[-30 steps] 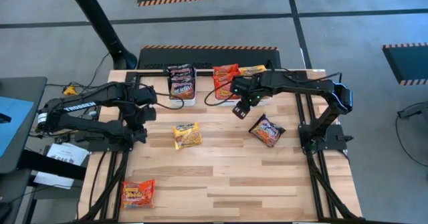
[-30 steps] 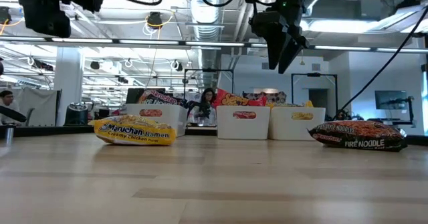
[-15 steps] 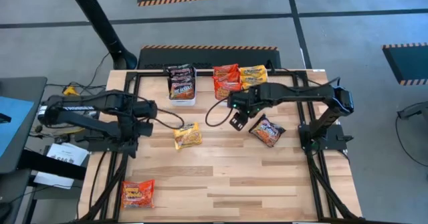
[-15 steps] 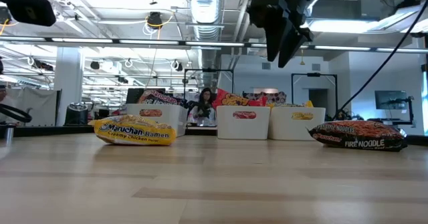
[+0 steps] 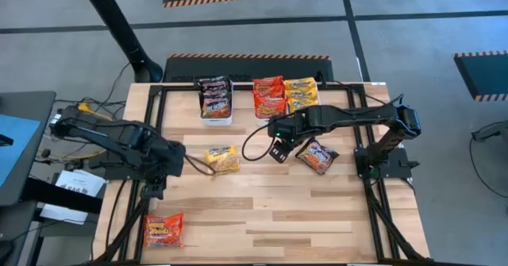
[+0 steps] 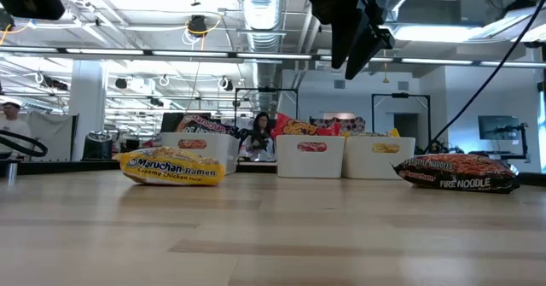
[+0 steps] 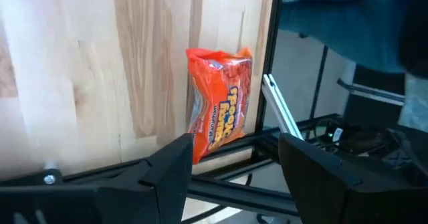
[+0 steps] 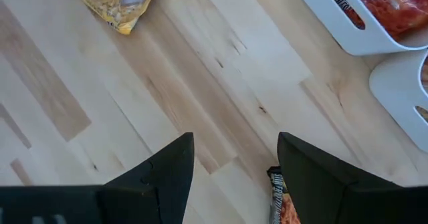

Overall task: Sort Maruchan noodles
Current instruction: Put the red noodle pack into the middle white bin

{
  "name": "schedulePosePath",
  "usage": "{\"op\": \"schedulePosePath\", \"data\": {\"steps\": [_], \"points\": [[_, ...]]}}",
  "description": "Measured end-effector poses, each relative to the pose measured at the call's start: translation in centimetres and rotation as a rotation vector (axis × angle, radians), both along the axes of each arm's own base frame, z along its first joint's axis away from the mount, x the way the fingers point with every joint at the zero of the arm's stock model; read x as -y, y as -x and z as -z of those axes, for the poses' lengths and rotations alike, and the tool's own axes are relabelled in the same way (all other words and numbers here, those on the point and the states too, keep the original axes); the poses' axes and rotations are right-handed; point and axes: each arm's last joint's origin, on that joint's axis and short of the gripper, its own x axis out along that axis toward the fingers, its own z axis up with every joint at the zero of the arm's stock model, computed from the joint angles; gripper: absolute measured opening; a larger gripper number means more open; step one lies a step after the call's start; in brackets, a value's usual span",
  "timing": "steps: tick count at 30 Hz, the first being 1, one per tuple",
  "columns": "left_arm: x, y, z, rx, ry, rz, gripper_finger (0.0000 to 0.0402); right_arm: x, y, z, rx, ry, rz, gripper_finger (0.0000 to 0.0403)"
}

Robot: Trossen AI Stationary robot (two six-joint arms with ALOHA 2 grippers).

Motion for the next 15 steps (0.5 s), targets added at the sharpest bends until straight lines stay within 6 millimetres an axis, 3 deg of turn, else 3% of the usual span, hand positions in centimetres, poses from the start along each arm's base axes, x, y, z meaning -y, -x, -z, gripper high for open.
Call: {"op": "schedulePosePath", "data": {"steps": [5, 15], "points": [[1.9, -0.2, 0.8, -0.072, -0.015, 0.053, 0.0207, -0.6, 0.0, 0.0, 0.000, 0.000, -0.021, 0.0240], [4.8, 0.1, 6.0, -0.232, 0.030, 0.118, 0.0207, -1.8, 0.0, 0.0, -0.007, 0.009, -0.084, 0.0240]]}}
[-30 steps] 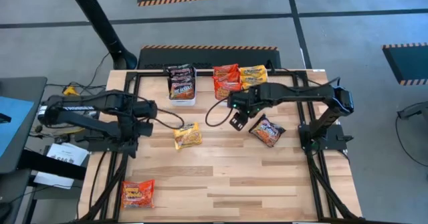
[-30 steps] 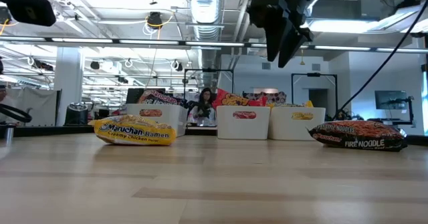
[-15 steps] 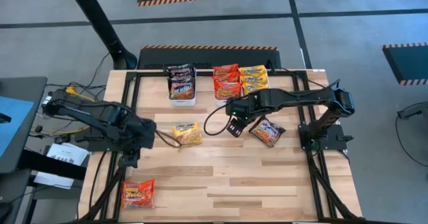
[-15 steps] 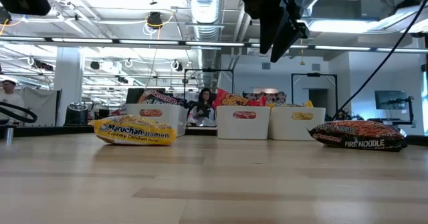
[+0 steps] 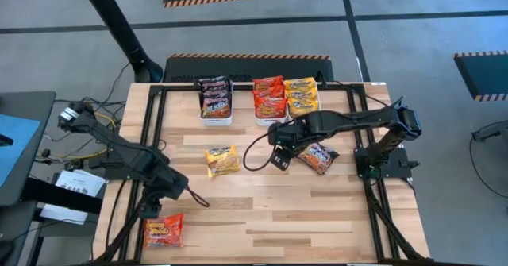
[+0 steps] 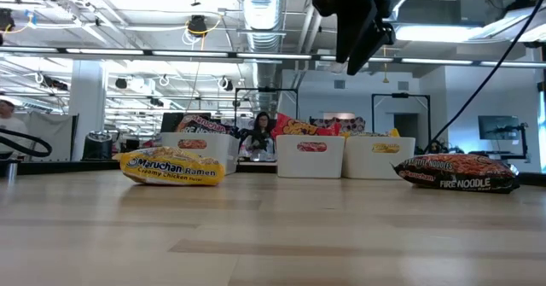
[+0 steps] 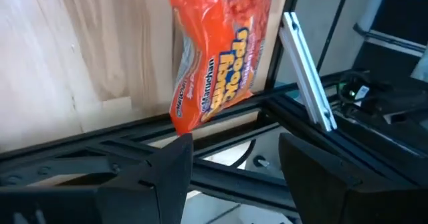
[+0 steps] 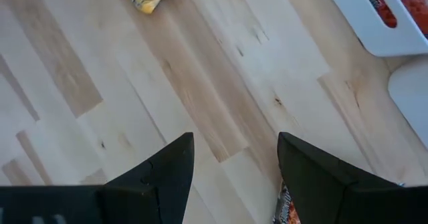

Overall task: Sort Maruchan noodles
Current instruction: Put the red noodle pack into the middle white bin

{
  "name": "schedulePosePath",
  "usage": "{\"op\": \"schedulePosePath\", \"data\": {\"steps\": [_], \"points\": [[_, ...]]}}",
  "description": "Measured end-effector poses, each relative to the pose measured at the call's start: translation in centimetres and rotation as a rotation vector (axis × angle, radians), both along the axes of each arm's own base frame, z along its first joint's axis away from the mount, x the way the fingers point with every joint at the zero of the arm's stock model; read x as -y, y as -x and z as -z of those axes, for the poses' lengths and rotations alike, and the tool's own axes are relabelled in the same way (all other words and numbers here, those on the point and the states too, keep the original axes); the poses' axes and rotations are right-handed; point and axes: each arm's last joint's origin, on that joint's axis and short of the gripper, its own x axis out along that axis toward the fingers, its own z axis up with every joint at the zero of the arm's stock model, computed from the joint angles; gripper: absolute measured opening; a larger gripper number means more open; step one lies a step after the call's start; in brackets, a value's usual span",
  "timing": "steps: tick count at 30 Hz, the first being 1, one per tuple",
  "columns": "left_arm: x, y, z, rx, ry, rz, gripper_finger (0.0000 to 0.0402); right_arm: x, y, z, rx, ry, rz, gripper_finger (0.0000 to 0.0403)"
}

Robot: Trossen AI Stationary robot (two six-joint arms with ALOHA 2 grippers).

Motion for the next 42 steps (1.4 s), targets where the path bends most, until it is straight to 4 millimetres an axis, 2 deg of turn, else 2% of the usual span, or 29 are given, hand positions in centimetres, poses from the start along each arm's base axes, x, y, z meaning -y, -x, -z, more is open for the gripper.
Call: {"op": "schedulePosePath", "data": {"steps": [4, 11, 21, 25, 31, 42], "points": [[0.5, 0.0, 1.3, 0.010, 0.018, -0.022, 0.0207, -0.1, 0.0, 0.0, 0.002, 0.005, -0.017, 0.0240], [0.8, 0.2, 3.9, 0.053, -0.055, -0.081, 0.0207, 0.0, 0.0, 0.0, 0.002, 0.006, -0.015, 0.0240], [1.8, 0.8, 6.4, 0.095, -0.005, -0.106, 0.0207, 0.0, 0.0, 0.0, 0.003, 0.006, -0.016, 0.0240], [1.8, 1.1, 7.1, 0.096, -0.042, -0.128, 0.0208, 0.0, 0.0, 0.0, 0.004, 0.006, -0.016, 0.0240], [2.4, 1.2, 7.8, 0.098, 0.042, -0.145, 0.0208, 0.0, -0.1, 0.0, 0.007, 0.006, -0.015, 0.0240], [3.1, 1.6, 8.2, 0.121, 0.019, -0.127, 0.0207, 0.0, -0.4, -0.1, 0.038, 0.006, -0.014, 0.0240]]}}
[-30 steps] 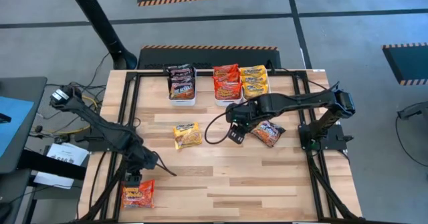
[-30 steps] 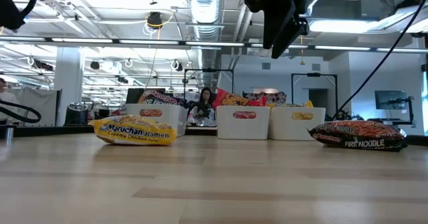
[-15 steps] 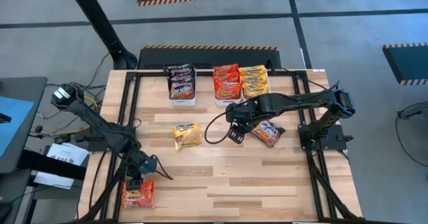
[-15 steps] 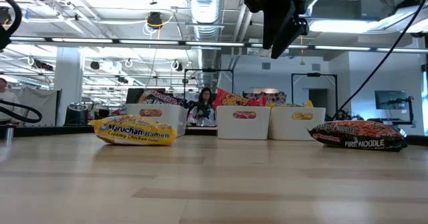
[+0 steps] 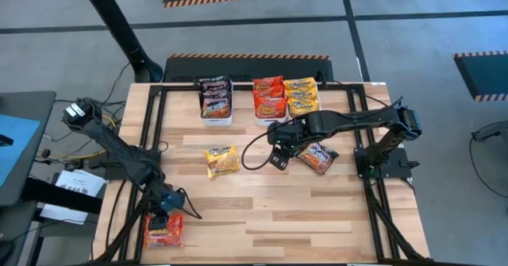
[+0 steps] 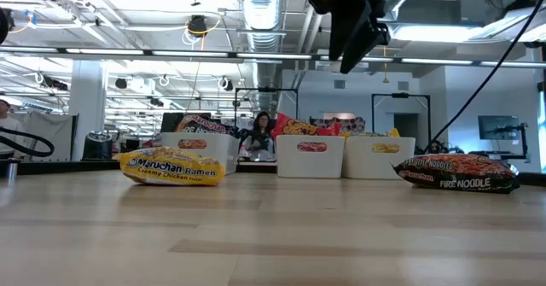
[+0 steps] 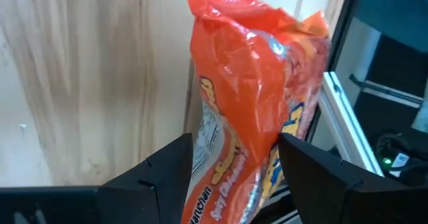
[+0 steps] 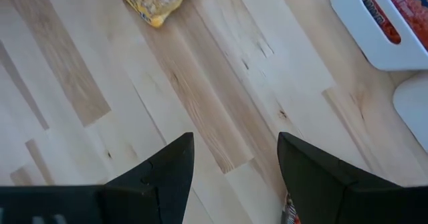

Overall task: Sort Maruchan noodles
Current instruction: Put the red noodle pack into the middle white bin

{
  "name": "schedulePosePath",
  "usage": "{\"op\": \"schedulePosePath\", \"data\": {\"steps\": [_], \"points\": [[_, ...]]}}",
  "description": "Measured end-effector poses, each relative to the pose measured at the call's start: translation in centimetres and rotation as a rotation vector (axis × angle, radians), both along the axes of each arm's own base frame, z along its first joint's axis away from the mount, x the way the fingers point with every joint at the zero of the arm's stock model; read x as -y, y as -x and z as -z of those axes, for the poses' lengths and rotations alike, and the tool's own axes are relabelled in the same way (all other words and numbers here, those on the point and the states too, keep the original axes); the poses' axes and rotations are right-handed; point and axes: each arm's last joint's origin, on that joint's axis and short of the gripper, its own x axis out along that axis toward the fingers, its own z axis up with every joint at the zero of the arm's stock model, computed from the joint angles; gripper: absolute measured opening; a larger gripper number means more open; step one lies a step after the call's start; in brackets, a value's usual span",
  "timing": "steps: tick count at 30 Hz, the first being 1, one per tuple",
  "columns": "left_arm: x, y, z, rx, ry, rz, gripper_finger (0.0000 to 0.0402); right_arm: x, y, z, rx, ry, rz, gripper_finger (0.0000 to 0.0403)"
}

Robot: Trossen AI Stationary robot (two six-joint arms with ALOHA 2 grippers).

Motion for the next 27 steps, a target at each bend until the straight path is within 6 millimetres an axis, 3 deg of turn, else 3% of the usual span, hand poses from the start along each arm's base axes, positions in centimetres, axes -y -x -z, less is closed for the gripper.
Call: {"op": "schedulePosePath", "data": {"steps": [9, 19, 27], "points": [[1.2, -0.7, 1.5, -0.014, -0.006, 0.026, 0.0161, 0.0, -0.2, -0.1, 0.019, 0.000, 0.001, 0.0240], [1.5, -0.9, 1.7, 0.005, 0.018, 0.083, 0.0014, 0.0, -0.2, -0.1, 0.022, -0.015, 0.035, 0.0240], [1.2, -1.0, 1.7, -0.057, 0.072, 0.099, 0.0000, -0.1, -0.2, -0.1, 0.027, -0.080, 0.109, 0.0240]]}}
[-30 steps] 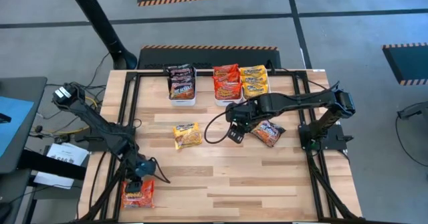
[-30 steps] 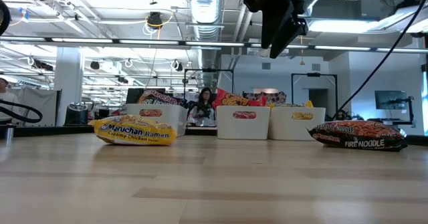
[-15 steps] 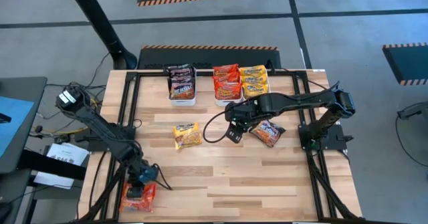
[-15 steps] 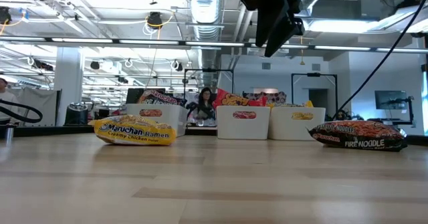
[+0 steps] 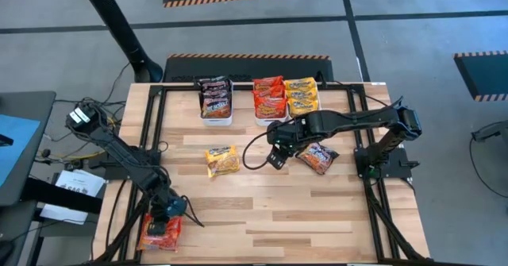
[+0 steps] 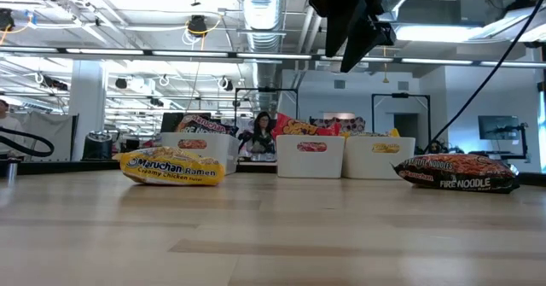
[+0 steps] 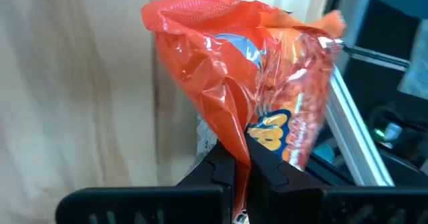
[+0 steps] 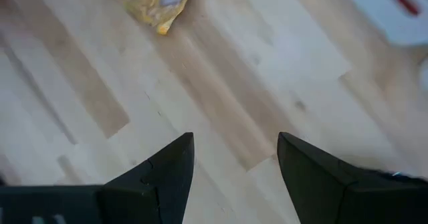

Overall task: Sort Maruchan noodles
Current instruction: Put the red noodle pack into the middle white bin

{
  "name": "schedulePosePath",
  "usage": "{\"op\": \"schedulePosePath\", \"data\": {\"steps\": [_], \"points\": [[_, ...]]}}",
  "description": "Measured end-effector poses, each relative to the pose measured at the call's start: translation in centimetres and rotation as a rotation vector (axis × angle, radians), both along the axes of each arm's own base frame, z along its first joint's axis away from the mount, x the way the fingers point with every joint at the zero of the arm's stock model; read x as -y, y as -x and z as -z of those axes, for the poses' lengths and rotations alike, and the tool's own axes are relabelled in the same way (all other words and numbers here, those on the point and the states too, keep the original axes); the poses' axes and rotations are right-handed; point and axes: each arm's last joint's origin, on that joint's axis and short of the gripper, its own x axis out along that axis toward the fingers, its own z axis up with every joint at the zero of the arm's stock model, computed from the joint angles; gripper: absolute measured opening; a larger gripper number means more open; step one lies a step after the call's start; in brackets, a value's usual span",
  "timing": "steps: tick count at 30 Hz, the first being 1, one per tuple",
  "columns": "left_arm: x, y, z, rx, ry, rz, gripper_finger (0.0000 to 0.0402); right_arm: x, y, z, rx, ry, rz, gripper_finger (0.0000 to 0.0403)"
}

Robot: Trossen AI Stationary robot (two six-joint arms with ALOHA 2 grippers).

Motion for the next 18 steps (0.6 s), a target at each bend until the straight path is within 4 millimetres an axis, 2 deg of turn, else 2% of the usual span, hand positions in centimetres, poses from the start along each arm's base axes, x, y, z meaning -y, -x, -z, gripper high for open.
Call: {"op": "schedulePosePath", "data": {"steps": [4, 8, 14, 18], "points": [[-0.6, -0.4, -0.3, -0.005, 0.031, -0.019, 0.0000, -0.3, 0.0, 0.0, 0.001, -0.082, -0.012, 0.0240], [-1.2, -1.4, -1.7, 0.052, 0.065, -0.056, 0.0000, -1.1, -0.1, 0.0, 0.008, -0.111, -0.042, 0.0240], [-2.1, -2.7, -3.8, 0.138, 0.113, -0.114, 0.0000, -2.9, -0.5, -0.3, 0.069, -0.155, -0.089, 0.0240], [-2.9, -3.4, -4.7, 0.185, 0.080, -0.135, 0.0000, -4.4, -1.1, -0.8, 0.157, -0.179, -0.144, 0.0240]]}}
